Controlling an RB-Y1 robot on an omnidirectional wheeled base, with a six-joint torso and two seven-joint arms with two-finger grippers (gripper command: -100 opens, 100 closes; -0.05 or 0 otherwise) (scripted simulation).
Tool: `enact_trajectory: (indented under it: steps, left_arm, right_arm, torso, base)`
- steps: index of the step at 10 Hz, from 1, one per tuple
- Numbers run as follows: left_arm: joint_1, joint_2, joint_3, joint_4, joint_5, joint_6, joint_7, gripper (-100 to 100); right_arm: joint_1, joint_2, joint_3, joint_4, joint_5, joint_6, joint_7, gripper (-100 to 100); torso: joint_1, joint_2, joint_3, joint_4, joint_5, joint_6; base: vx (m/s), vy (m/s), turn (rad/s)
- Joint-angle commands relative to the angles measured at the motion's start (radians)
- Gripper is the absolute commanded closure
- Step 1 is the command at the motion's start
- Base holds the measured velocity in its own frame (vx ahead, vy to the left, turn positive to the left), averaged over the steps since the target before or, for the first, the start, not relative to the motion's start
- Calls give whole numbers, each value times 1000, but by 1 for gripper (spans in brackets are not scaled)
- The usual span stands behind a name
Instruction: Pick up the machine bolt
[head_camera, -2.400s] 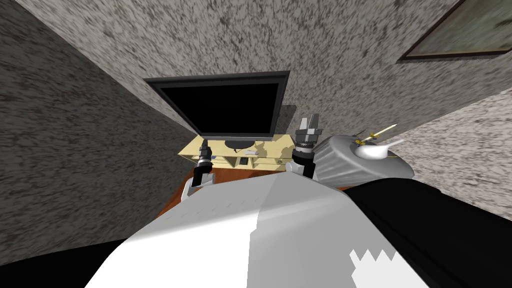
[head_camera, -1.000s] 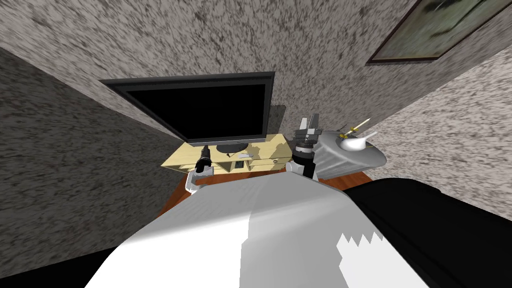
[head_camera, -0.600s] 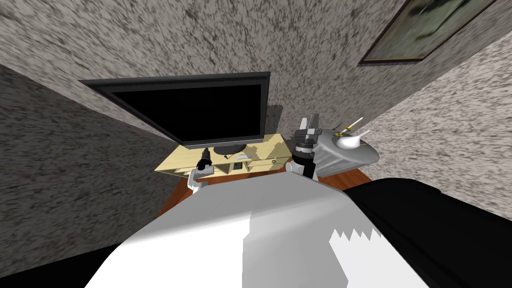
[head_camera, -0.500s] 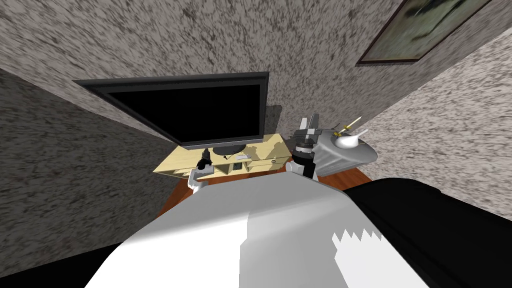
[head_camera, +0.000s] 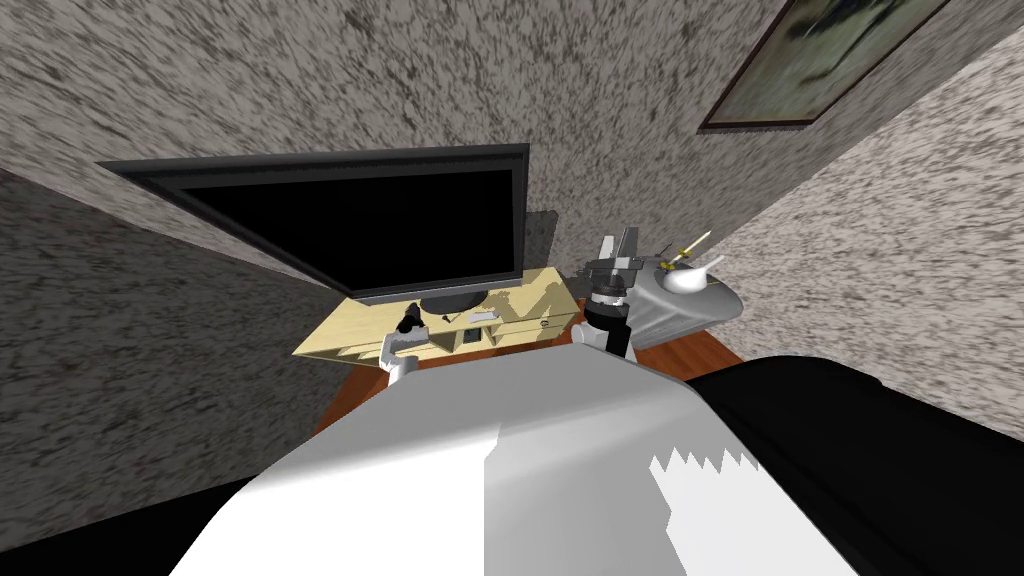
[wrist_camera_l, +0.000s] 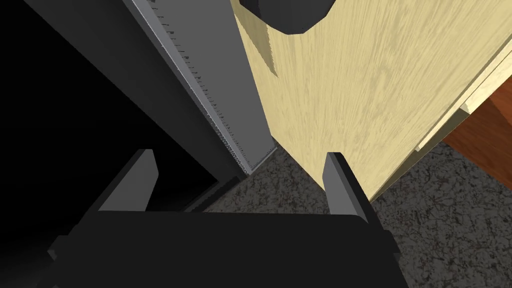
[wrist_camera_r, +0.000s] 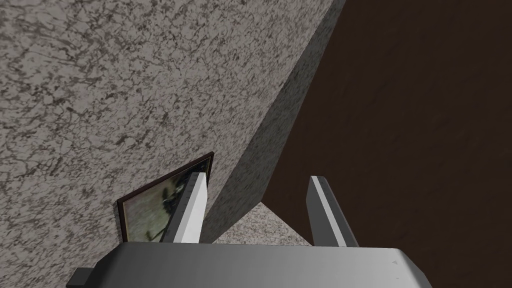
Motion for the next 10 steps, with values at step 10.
enact_trajectory:
  steps: [10]
  left_arm:
    - [-180, -14, 101, 264, -112, 256, 42, -100]
  right_arm:
    - [0, 0, 0, 0, 0, 0, 0, 0]
  torso:
    - [0, 0, 0, 0, 0, 0]
  base:
    - [22, -15, -82]
